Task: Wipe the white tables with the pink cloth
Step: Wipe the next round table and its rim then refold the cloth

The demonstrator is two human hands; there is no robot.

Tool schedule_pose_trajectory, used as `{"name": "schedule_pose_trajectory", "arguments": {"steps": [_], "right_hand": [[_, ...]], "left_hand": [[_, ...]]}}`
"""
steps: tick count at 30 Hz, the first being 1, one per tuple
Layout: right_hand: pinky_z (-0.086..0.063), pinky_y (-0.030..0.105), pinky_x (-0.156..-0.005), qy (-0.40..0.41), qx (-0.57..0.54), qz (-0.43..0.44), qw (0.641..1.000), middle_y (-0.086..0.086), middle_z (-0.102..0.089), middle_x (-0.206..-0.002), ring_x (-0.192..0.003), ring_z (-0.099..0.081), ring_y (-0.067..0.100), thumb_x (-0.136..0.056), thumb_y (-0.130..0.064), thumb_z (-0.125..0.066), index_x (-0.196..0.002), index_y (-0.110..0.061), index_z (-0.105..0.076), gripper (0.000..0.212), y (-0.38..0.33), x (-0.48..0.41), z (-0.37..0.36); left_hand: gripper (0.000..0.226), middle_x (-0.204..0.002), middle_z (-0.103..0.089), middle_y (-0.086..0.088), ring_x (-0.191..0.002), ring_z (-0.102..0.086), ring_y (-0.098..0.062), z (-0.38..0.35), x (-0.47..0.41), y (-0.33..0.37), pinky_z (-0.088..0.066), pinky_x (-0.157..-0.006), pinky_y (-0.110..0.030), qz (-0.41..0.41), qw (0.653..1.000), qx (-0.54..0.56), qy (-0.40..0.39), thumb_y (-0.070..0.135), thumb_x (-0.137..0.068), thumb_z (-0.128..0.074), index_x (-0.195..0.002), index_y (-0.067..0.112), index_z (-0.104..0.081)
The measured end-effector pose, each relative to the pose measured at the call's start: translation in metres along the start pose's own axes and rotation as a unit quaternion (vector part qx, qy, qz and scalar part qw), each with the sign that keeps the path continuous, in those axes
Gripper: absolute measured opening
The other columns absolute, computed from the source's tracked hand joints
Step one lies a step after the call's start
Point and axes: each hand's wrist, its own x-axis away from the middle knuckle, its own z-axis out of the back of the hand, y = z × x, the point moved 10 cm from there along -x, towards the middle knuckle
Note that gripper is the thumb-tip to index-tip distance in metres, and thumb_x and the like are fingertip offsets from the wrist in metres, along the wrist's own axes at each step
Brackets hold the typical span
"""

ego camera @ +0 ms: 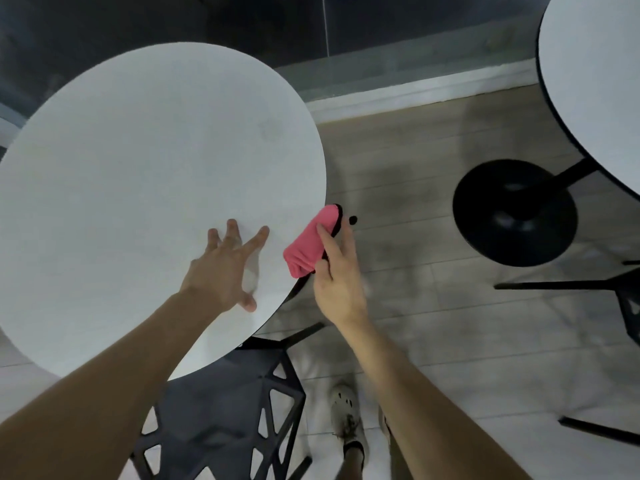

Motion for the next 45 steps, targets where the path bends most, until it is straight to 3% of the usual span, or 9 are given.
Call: {"name": "schedule_pose_trajectory", "arguments": {"steps": [5,15,18,21,26,33,39,42,45], "right_hand": [[-0.059,0.031,-0.066,-0.069,0.220,0.070,0.970,-0.005,0.017,-0.180,-0.106,-0.068,0.028,-0.096,-0.003,-0.063,-0.173,-0.025,-0.017,0.092,0.003,0.002,-0.013],[-0.019,0.069,-0.129,0.089,0.316,0.225,0.918,0.012,-0.064,-0.143,-0.157,-0.040,0.034,-0.090,-0.016,-0.073,-0.119,-0.005,-0.074,0.031,-0.034,0.002,0.032],[-0.034,0.067,-0.122,0.103,0.263,0.114,0.952,0.008,-0.072,-0.108,-0.124,-0.065,0.033,-0.102,-0.025,-0.064,-0.106,-0.007,-0.070,0.020,-0.010,0.010,0.043],[-0.057,0.050,-0.082,0.088,0.146,0.002,0.985,0.009,-0.069,-0.104,-0.087,-0.065,0.031,-0.107,-0.025,-0.061,-0.129,-0.010,-0.061,0.027,0.008,0.014,0.035],[-0.059,0.044,-0.079,0.142,0.027,-0.098,0.985,0.005,-0.069,-0.119,-0.100,-0.071,0.030,-0.103,-0.044,-0.071,-0.133,-0.016,-0.046,0.048,0.003,0.013,-0.004],[-0.055,0.029,-0.077,0.184,-0.051,-0.035,0.981,-0.003,-0.041,-0.136,-0.103,-0.062,0.014,-0.109,-0.051,-0.054,-0.156,-0.028,-0.040,0.054,0.013,0.036,-0.034],[-0.050,0.051,-0.116,0.240,-0.163,-0.016,0.957,-0.003,-0.025,-0.170,-0.153,-0.042,0.024,-0.110,-0.025,-0.059,-0.149,-0.012,-0.041,0.045,0.013,0.008,-0.039],[-0.042,0.041,-0.125,0.233,-0.186,-0.006,0.955,-0.033,-0.010,-0.172,-0.158,-0.027,-0.003,-0.113,-0.024,-0.054,-0.165,-0.014,-0.025,0.061,0.009,-0.004,-0.040],[-0.035,0.021,-0.124,0.252,-0.175,-0.024,0.952,-0.010,-0.011,-0.180,-0.158,-0.018,-0.009,-0.115,-0.029,-0.048,-0.168,-0.020,-0.029,0.056,0.008,0.003,-0.048]], "left_hand": [[0.155,-0.176,0.006,-0.010,-0.161,-0.008,-0.043,0.002,0.001,0.000,-0.057,-0.102,-0.062,-0.001,1.000,-0.007,0.004,0.044,-0.065,-0.104,-0.168,0.052,0.012],[0.152,-0.177,0.007,-0.010,-0.162,-0.007,-0.044,0.006,0.003,0.004,-0.058,-0.102,-0.058,-0.005,1.000,-0.018,0.000,0.046,-0.069,-0.101,-0.168,0.052,0.014],[0.152,-0.177,0.005,-0.010,-0.162,-0.009,-0.043,0.007,0.004,0.005,-0.060,-0.100,-0.056,-0.005,1.000,-0.028,0.007,0.049,-0.069,-0.100,-0.167,0.052,0.016],[0.153,-0.176,0.002,-0.008,-0.160,-0.013,-0.042,0.009,0.003,0.004,-0.060,-0.098,-0.055,-0.009,0.999,-0.034,0.012,0.052,-0.066,-0.101,-0.167,0.054,0.015],[0.156,-0.176,0.000,-0.008,-0.158,-0.017,-0.041,0.009,0.001,0.004,-0.060,-0.096,-0.056,-0.017,0.999,-0.033,0.022,0.053,-0.062,-0.102,-0.166,0.056,0.014],[0.157,-0.175,-0.002,-0.007,-0.156,-0.021,-0.041,0.007,-0.002,0.002,-0.059,-0.096,-0.055,-0.025,0.999,-0.038,0.027,0.057,-0.059,-0.102,-0.165,0.058,0.015],[0.156,-0.175,-0.004,-0.007,-0.155,-0.023,-0.041,0.006,-0.002,0.002,-0.058,-0.097,-0.055,-0.029,0.998,-0.039,0.031,0.057,-0.060,-0.102,-0.166,0.057,0.014],[0.155,-0.175,-0.005,-0.006,-0.150,-0.027,-0.036,0.010,-0.002,-0.001,-0.058,-0.094,-0.053,-0.036,0.998,-0.038,0.033,0.058,-0.060,-0.101,-0.165,0.058,0.013],[0.156,-0.175,-0.005,-0.006,-0.150,-0.028,-0.036,0.012,-0.002,-0.001,-0.058,-0.094,-0.054,-0.040,0.998,-0.043,0.034,0.059,-0.059,-0.101,-0.165,0.058,0.013]]}}
